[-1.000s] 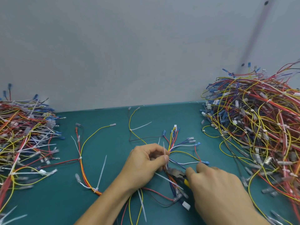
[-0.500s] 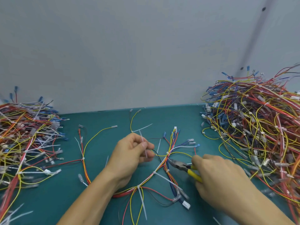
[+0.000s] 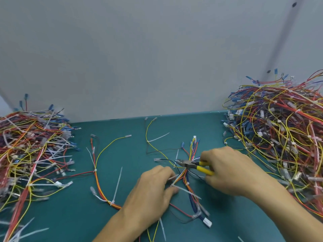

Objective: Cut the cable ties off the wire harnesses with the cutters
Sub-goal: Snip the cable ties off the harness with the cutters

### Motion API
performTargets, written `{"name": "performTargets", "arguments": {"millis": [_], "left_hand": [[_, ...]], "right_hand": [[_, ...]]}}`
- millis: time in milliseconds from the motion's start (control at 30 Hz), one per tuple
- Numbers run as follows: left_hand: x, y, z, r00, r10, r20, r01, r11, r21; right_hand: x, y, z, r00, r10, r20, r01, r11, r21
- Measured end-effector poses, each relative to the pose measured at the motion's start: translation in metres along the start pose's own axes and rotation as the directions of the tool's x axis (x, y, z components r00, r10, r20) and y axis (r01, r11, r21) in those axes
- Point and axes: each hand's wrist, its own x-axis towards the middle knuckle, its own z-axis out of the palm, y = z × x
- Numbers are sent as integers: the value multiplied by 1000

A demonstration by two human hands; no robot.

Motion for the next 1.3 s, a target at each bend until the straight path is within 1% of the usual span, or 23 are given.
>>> {"name": "performTargets", "arguments": {"millis": [67,133,200,300,367,500,600,700,833,1067,1300], "left_hand": [[2,-1,1,999,-44,-22,44,999,-24],[5,-4,-3,988,-156,-5,154,977,-148],[9,-8,-7,969,-237,65,246,931,-268],[12,-10,-10,952,-251,177,297,897,-326],[13,-9,-10,950,-253,182,301,895,-330],[13,-9,-10,956,-261,134,292,894,-340],[11,-11,-13,955,-267,126,295,886,-358],[10,-12,-13,951,-276,138,309,856,-415],[11,-11,-12,951,-282,127,308,842,-442],[9,-12,-7,965,-246,93,261,845,-466],[9,-12,-6,963,-257,81,262,824,-502]], "right_hand": [[1,2,2,999,-27,22,27,1000,1],[1,4,3,998,-50,47,50,999,-11],[2,4,3,995,-64,81,65,998,-15],[-1,3,-2,987,-81,137,86,996,-30],[-3,2,-6,980,-90,178,97,995,-32],[-7,-1,-14,963,-98,250,111,993,-36],[-9,-6,-16,956,-119,270,137,989,-49],[-11,-12,-16,957,-132,257,163,981,-103],[-11,-17,-17,966,-128,227,167,973,-160],[-13,-21,-14,968,-155,198,181,976,-120],[-13,-20,-15,976,-124,180,150,980,-135]]}}
